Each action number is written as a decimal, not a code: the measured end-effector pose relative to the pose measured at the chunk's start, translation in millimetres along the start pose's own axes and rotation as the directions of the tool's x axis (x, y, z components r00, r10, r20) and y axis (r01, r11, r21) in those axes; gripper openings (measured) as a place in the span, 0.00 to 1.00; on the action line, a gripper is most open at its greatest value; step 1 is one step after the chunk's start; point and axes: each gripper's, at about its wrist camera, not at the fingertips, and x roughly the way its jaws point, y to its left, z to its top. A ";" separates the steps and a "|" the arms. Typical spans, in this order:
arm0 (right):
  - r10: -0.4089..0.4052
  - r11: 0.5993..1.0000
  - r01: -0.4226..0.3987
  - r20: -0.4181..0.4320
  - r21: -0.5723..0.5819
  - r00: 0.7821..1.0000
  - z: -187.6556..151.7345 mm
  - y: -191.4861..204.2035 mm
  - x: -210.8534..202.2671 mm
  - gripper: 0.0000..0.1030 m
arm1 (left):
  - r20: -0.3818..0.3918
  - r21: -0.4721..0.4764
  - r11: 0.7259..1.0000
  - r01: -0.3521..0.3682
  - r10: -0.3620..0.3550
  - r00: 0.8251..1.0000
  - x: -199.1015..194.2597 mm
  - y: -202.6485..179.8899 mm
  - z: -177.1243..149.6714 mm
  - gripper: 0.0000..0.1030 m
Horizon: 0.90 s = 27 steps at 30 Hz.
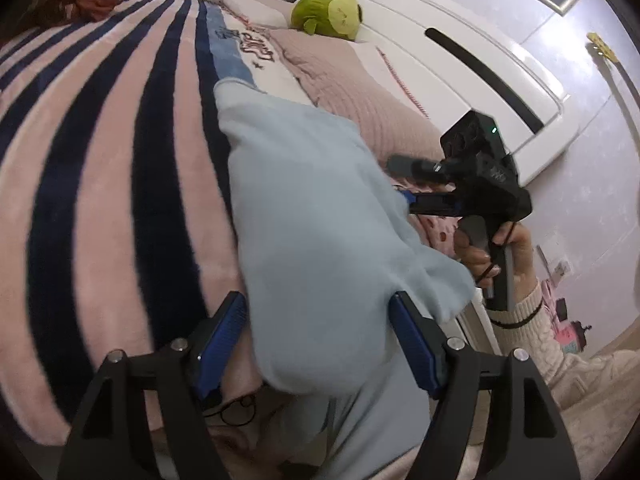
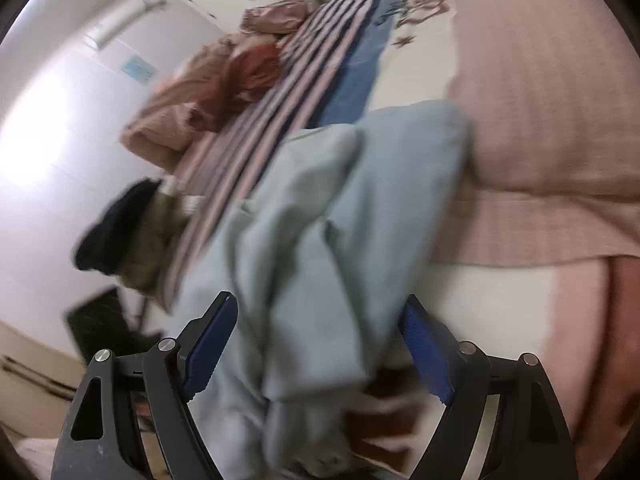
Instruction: Fold small clothes
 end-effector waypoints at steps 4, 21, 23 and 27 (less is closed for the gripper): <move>0.024 1.000 -0.024 -0.037 0.008 0.999 15.8 3.7 22.4 0.76 | 0.018 -0.005 1.000 0.000 0.001 1.000 6.6 -2.6 2.5 0.47; 0.075 0.978 -0.048 0.127 -0.202 0.989 64.7 125.9 9.2 0.23 | 0.270 0.152 0.973 -0.172 0.126 0.954 -135.8 -35.3 56.2 0.40; 0.108 0.965 -0.072 0.135 -0.252 0.985 76.2 159.4 11.6 0.23 | 0.319 0.154 0.968 -0.197 0.140 0.937 -170.4 -34.6 63.5 0.40; 0.182 0.929 -0.128 0.126 -0.346 0.975 96.4 233.8 26.7 0.23 | 0.402 0.128 0.957 -0.260 0.190 0.896 -248.6 -23.5 74.2 0.40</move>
